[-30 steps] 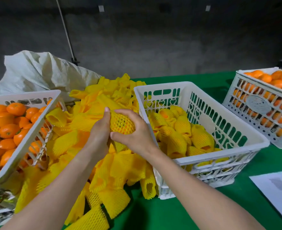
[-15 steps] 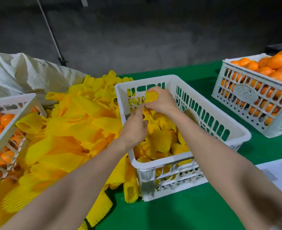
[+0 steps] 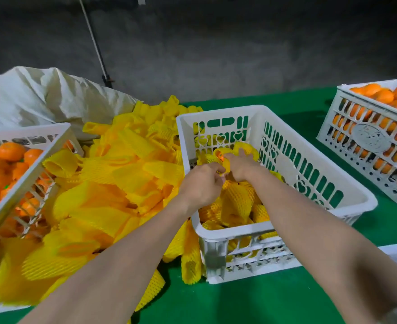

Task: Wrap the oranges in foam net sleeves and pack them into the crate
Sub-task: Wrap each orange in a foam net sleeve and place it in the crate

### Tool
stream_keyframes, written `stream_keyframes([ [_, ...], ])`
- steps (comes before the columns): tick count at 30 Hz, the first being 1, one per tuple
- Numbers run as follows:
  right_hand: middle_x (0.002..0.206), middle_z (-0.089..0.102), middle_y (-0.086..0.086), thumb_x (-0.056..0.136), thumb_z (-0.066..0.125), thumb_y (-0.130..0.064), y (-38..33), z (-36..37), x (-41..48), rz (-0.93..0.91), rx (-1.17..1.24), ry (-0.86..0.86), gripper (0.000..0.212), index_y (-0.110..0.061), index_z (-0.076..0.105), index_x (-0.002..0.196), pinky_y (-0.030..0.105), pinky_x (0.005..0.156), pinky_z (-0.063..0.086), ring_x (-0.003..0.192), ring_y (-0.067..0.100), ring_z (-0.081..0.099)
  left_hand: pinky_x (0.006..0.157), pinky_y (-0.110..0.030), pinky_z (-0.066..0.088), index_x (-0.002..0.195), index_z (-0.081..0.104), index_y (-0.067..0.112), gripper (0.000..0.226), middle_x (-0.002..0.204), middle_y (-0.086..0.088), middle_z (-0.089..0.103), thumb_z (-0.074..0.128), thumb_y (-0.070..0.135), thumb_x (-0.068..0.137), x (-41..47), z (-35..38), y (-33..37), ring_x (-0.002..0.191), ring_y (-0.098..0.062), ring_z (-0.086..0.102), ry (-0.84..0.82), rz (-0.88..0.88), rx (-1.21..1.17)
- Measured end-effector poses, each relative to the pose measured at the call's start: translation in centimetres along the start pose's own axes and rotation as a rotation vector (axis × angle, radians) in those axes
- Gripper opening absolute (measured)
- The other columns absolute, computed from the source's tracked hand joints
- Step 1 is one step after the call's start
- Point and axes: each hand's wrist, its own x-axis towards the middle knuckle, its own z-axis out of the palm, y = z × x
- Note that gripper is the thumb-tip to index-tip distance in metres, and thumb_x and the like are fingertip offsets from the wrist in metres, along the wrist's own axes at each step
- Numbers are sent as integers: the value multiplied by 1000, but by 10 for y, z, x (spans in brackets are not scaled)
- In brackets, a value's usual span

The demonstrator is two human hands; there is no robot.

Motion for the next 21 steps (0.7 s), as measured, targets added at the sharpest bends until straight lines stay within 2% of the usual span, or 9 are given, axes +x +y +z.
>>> stream_keyframes([
  [2,157,-11,14,90,57,-28,-5,-1,-6,-7,-11,53,73,-32,14,149,62,112,10,142,44,-5,83,-33,52,117,64,11,25,106,-7,70,55,16,95,-2,-2,0,100,-21,64,41,-9,-97],
  [3,157,-9,14,90,56,-27,-9,-3,-10,-33,-6,102,70,-30,17,149,62,112,9,142,42,-5,84,-32,51,115,66,9,24,108,-8,70,55,14,95,-3,-3,0,100,-21,63,71,-20,-142],
  [7,152,23,13,88,58,-22,-34,-13,-30,-249,87,374,55,-18,39,140,48,113,21,140,33,21,91,-23,41,116,66,8,26,119,-6,66,54,4,93,-15,-14,-5,112,-21,58,164,-34,-223],
  [10,133,49,10,92,55,-21,-58,-19,-49,-408,224,582,35,-10,54,125,37,105,34,125,26,42,89,-17,38,119,63,7,27,122,-8,64,54,5,93,-33,-29,-27,113,-22,57,183,-70,-213],
  [13,120,58,7,93,53,-20,-90,-20,-72,-496,361,672,26,-10,59,116,32,95,38,115,23,49,85,-17,40,116,64,3,25,119,-9,66,56,4,93,-47,-56,-58,109,-24,61,202,-177,-258],
  [15,121,57,6,92,53,-22,-119,-17,-83,-573,356,617,26,-12,59,116,34,94,38,115,24,49,84,-24,44,111,66,1,22,114,-12,67,55,-1,92,-57,-78,-83,103,-27,63,230,-244,-264],
  [16,125,55,6,92,53,-24,-134,-15,-85,-601,316,534,28,-14,57,119,36,96,39,118,25,46,83,-29,46,109,66,1,23,112,-14,68,53,-3,91,-63,-89,-95,101,-28,64,250,-288,-272],
  [19,146,32,9,93,52,-28,-176,4,-82,-597,21,175,41,-23,46,133,44,103,36,132,32,30,76,-32,45,109,66,1,30,109,-18,67,47,-10,89,-82,-115,-126,96,-29,63,297,-420,-284],
  [21,153,17,10,94,49,-28,-195,22,-75,-552,-176,34,49,-27,35,141,49,105,33,137,36,21,77,-32,44,113,64,4,32,114,-17,65,45,-8,91,-97,-128,-142,102,-29,61,286,-468,-282],
])
